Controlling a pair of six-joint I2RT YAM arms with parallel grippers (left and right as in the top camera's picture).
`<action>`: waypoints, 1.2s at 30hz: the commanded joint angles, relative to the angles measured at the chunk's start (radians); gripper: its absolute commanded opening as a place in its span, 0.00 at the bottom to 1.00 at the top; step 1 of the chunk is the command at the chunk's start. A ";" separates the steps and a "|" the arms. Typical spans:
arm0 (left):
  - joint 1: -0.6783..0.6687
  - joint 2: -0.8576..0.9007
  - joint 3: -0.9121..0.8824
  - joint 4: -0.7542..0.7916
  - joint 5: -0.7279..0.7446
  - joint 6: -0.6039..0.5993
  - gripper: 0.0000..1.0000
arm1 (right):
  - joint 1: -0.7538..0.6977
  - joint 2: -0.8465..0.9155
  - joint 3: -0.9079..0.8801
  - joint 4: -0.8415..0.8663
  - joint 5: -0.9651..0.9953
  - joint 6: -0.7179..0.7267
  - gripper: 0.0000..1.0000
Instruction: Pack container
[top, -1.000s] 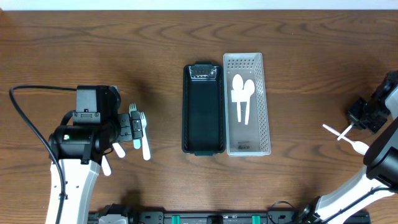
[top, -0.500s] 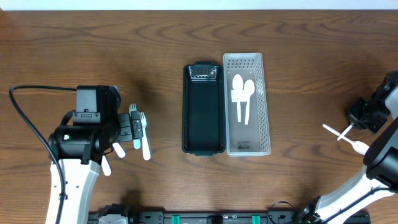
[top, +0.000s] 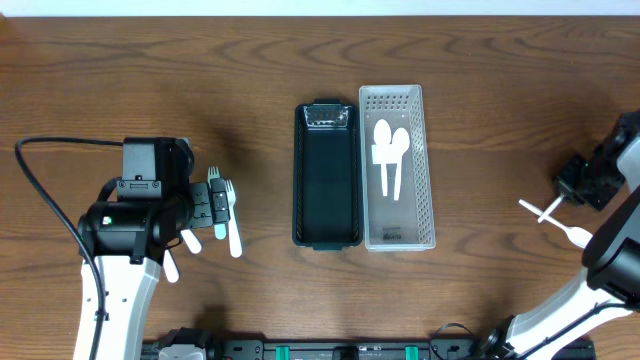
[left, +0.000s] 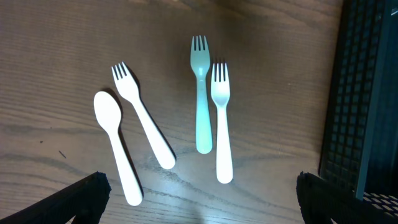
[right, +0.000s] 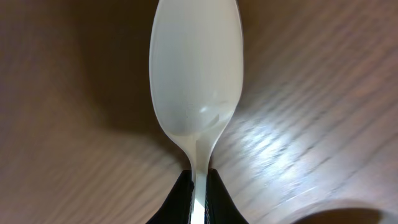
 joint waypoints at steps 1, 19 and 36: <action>0.004 0.002 0.019 -0.002 -0.001 -0.010 0.98 | 0.066 -0.134 0.007 -0.004 -0.032 -0.012 0.01; 0.004 0.002 0.019 -0.002 -0.001 -0.010 0.98 | 0.800 -0.438 0.079 0.010 0.039 0.102 0.01; 0.004 0.002 0.019 -0.003 -0.001 -0.010 0.98 | 0.937 -0.051 0.079 0.047 0.056 0.136 0.08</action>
